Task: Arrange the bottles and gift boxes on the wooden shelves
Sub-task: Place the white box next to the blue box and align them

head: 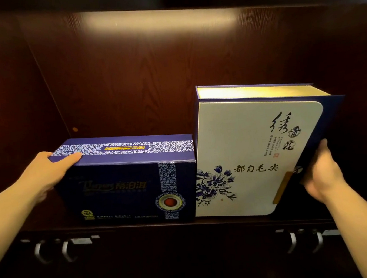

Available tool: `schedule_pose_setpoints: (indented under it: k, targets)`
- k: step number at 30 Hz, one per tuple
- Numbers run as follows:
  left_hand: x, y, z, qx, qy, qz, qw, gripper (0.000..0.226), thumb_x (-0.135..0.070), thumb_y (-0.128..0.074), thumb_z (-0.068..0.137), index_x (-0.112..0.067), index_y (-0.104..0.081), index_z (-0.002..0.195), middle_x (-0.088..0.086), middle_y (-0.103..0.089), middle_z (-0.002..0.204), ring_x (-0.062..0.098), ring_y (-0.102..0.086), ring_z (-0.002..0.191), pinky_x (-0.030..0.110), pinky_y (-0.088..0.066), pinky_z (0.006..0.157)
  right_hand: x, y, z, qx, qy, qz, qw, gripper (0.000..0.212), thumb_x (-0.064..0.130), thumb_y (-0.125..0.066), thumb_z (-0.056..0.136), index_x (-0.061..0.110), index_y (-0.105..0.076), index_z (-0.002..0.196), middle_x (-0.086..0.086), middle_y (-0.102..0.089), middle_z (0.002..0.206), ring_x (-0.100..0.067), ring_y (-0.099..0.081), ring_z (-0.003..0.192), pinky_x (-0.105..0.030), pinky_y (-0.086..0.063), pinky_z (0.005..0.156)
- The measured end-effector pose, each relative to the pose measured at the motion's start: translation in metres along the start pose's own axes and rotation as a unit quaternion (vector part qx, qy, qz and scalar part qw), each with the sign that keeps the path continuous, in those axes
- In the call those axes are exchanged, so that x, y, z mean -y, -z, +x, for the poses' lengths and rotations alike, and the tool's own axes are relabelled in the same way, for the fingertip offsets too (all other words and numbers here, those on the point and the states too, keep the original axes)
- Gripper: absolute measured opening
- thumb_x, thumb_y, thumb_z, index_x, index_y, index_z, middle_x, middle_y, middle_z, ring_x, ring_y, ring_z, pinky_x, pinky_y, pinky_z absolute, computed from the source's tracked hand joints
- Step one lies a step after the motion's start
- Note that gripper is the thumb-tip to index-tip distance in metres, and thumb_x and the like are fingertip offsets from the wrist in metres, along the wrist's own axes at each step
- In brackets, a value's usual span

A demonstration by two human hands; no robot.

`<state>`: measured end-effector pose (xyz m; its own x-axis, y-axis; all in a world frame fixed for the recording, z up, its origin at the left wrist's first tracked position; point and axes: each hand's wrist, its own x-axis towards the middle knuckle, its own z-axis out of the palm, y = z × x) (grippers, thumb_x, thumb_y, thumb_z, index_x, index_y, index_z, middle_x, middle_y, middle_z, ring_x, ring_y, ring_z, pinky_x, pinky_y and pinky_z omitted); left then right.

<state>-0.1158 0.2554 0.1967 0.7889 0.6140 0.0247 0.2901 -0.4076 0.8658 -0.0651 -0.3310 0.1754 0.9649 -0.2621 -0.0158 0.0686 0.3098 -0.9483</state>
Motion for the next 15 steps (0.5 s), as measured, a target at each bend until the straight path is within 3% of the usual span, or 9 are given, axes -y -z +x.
schedule_pose_setpoints:
  k: [3,10,15]
  targets:
    - [0.003,-0.002,0.005,0.007,0.002,0.006,1.000,0.058,-0.059,-0.076,0.078,-0.009,-0.062,0.104,0.019,-0.070,0.095,0.036,-0.065,0.083,0.041,-0.042,0.060,0.000,-0.001,0.003,-0.007,0.000,0.000,1.000,0.052,0.060,-0.020,0.106,0.037,-0.062,0.128,0.005,-0.068,0.127,-0.014,-0.062,0.117,-0.040,-0.041,0.106]
    - [0.009,-0.002,0.012,0.005,0.009,0.020,1.000,0.082,-0.071,-0.075,0.067,-0.010,-0.057,0.119,0.018,-0.068,0.105,0.039,-0.065,0.093,0.045,-0.046,0.061,-0.003,0.000,0.014,-0.040,-0.018,-0.016,0.999,0.063,0.066,-0.026,0.102,0.031,-0.048,0.149,-0.002,-0.055,0.150,-0.023,-0.051,0.136,-0.046,-0.033,0.117]
    - [0.010,-0.005,0.011,0.004,-0.003,0.011,1.000,0.067,-0.065,-0.076,0.074,-0.011,-0.059,0.110,0.018,-0.069,0.099,0.033,-0.064,0.083,0.040,-0.042,0.058,-0.005,-0.001,0.018,-0.069,-0.016,-0.009,0.997,0.063,0.067,-0.031,0.100,0.029,-0.049,0.148,-0.001,-0.059,0.147,-0.021,-0.055,0.132,-0.043,-0.037,0.115]
